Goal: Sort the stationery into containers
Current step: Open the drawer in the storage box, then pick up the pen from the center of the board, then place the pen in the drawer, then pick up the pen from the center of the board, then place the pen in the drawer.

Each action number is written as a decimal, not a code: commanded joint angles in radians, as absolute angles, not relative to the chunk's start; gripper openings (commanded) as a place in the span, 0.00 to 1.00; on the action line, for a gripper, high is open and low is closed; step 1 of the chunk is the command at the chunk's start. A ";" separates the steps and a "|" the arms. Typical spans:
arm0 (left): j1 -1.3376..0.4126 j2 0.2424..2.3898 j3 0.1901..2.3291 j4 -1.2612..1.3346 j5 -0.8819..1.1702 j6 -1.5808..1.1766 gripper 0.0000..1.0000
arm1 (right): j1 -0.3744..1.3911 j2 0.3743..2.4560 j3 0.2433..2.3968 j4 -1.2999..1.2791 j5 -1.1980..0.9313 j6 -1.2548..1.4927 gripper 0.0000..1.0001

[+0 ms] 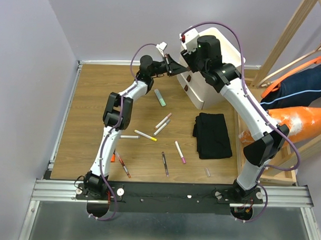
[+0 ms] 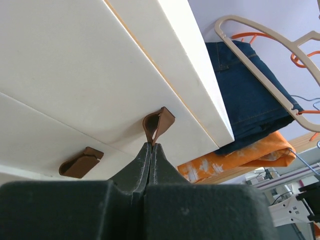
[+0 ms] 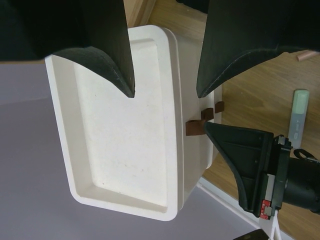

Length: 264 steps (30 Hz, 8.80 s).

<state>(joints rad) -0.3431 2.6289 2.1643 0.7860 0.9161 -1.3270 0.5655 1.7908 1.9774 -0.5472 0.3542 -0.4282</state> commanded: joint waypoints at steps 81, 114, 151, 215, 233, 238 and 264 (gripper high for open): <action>0.116 1.439 1.221 -0.776 0.520 0.371 0.99 | 0.804 1.761 1.655 -0.694 -0.279 -0.487 0.65; 0.370 1.215 1.167 -0.667 0.390 -0.164 0.99 | 0.963 2.327 1.875 -0.657 -0.135 -0.321 0.55; 0.380 1.312 1.193 -0.615 0.538 -0.241 0.96 | 0.647 2.069 2.362 -0.541 0.201 -0.344 0.01; 0.387 1.243 1.017 -0.529 0.561 -0.290 0.98 | 0.703 2.626 2.413 -0.629 0.216 0.028 0.79; 0.400 1.281 1.028 -0.508 0.580 -0.327 0.97 | 0.699 2.599 2.381 -0.724 -0.051 0.045 0.07; 0.406 1.275 1.019 -0.486 0.600 -0.373 0.97 | 0.741 2.442 2.349 -0.678 -0.127 0.008 0.01; 0.387 1.253 0.965 -0.472 0.626 -0.376 0.96 | 0.581 2.118 2.321 -0.500 0.319 -0.290 0.09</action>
